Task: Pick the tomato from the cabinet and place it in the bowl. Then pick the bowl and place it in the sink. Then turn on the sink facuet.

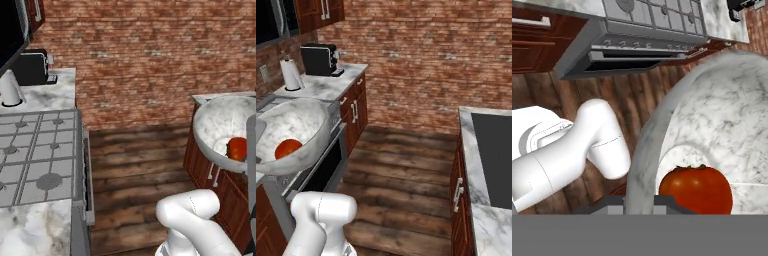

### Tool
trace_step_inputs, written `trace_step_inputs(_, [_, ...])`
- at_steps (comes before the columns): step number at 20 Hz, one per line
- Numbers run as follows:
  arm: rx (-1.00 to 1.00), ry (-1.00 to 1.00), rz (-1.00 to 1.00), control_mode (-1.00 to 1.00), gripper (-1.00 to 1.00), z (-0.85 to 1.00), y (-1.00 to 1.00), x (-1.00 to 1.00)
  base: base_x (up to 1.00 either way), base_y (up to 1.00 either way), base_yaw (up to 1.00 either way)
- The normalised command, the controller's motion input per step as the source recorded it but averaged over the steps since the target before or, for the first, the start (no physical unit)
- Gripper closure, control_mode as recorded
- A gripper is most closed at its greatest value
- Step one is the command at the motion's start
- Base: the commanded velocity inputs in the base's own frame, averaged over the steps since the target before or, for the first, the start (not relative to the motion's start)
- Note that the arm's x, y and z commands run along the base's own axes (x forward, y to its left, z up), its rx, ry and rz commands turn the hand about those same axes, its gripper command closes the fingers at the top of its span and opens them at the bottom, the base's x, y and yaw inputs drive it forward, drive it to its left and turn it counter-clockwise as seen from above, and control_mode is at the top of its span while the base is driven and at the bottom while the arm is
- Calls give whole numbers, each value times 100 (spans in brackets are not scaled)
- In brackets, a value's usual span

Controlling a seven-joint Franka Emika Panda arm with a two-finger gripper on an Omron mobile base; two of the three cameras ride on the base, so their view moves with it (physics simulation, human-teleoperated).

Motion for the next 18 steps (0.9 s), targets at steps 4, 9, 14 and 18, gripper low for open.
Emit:
trace_step_inputs(4, [0, 0, 0, 100, 100, 0, 0, 0, 71, 0, -19])
trace_step_inputs(9, [0, 0, 0, 100, 100, 0, 0, 0, 67, -10, -26])
trace_step_inputs(14, [0, 0, 0, 100, 100, 0, 0, 0, 53, -20, -29])
trace_step_inputs(18, [0, 0, 0, 100, 100, 0, 0, 0, 23, -15, -33])
